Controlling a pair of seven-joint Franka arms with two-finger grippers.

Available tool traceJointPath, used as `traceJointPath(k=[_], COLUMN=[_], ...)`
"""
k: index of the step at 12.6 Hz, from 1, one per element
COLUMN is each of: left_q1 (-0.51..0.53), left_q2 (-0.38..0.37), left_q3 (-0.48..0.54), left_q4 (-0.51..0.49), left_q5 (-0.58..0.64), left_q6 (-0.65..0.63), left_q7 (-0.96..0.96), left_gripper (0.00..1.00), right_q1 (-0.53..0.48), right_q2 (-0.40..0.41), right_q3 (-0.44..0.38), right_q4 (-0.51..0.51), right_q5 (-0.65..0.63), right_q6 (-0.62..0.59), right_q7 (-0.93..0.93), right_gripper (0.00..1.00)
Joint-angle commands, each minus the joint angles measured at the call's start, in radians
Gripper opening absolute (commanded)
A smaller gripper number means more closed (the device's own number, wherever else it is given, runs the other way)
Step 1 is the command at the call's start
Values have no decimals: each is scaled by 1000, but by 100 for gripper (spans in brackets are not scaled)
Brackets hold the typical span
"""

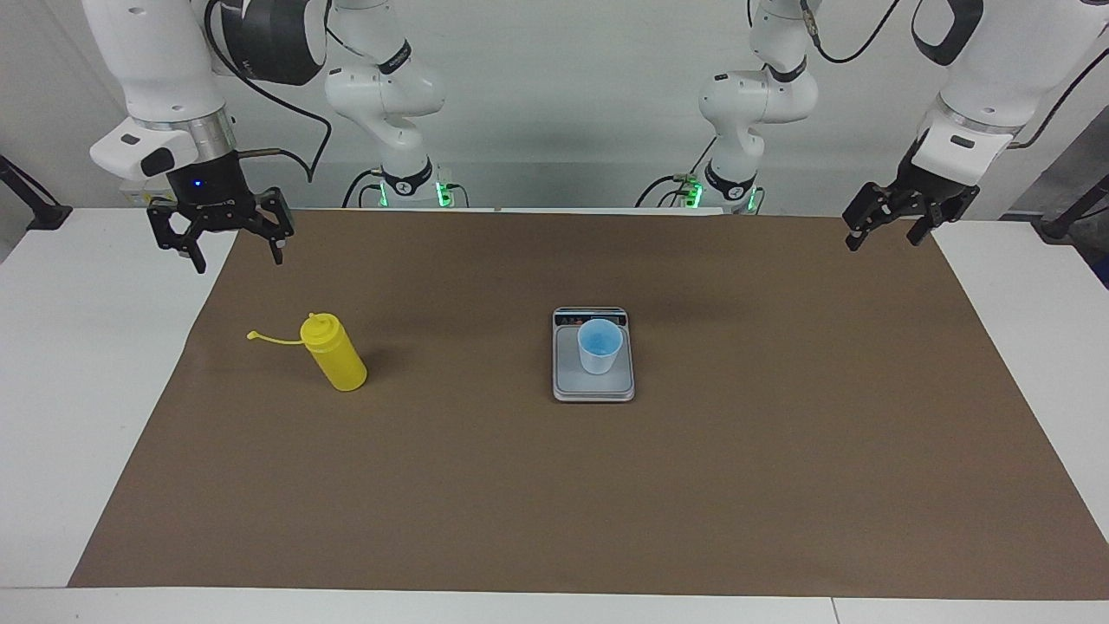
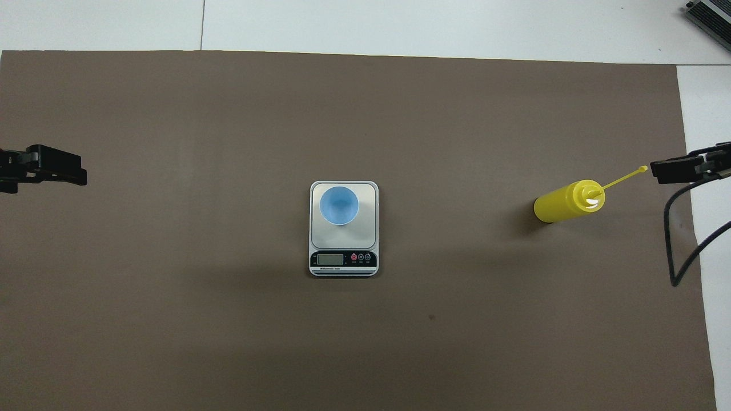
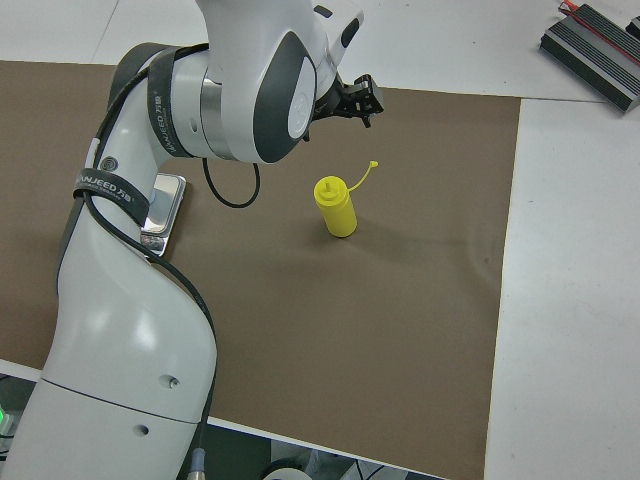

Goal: Pour seasoning into cup on scale with both arms

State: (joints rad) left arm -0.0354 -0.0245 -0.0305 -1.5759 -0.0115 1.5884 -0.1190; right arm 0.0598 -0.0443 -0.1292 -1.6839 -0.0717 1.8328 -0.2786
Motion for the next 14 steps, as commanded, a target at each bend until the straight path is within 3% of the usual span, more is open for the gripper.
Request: traceJointPath(k=[1,3,5,10,14], left_q1=[-8,-8,-8,-6,-18], left_q2=[-6,-18,-18,-26,-28], left_q3=[4,4,4,4,3], left_q4=[16,-1,-3,-16,-15], left_q5=[19,18,18,18,18], left_q6=[-25,-25,-25,-37,-41], left_q7=[12,10,10,7,-1], left_gripper=[100,100,100,100,100], right_q1=[-14,-75,-133,-160,-167], right_q2=[18,23,58,84,52], right_q3=[28,92,178,209,206], right_q4=[55,78,154,210,152], right_q5=[-1,19,27,32,81], right_q6=[-62,-101,-220,-311,-325], right_q7=[157,280,408,506,496], right_gripper=[100,100,100,100,100])
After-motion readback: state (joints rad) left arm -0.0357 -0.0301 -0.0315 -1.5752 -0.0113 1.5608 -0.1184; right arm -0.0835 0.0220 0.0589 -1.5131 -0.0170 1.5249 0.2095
